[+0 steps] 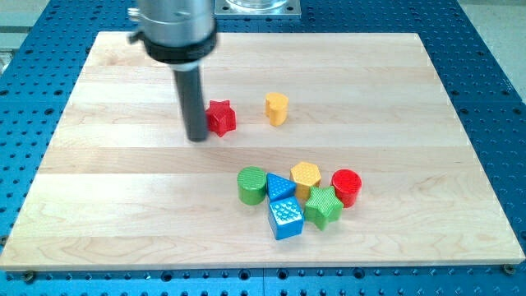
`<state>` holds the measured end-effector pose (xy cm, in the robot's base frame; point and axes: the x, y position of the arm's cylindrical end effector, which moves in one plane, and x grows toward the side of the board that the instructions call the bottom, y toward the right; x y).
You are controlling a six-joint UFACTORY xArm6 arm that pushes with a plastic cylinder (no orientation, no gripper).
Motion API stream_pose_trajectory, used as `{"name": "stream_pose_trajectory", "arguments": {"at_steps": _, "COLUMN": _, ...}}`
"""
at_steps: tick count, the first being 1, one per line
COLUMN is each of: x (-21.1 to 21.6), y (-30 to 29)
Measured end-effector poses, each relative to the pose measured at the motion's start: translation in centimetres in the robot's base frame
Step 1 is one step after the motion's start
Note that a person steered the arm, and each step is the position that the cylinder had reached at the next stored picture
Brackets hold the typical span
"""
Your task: Push the red star to the top of the green circle
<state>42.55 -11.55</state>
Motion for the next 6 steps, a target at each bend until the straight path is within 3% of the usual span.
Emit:
{"name": "stream_pose_trajectory", "arguments": {"at_steps": 1, "x": -3.0, "y": -2.8}}
{"name": "stream_pose_trajectory", "arguments": {"at_steps": 2, "x": -4.6, "y": 3.3}}
{"name": "stream_pose_trajectory", "arguments": {"at_steps": 4, "x": 0.4, "y": 6.5}}
{"name": "stream_pose_trajectory", "arguments": {"at_steps": 6, "x": 2.9, "y": 5.3}}
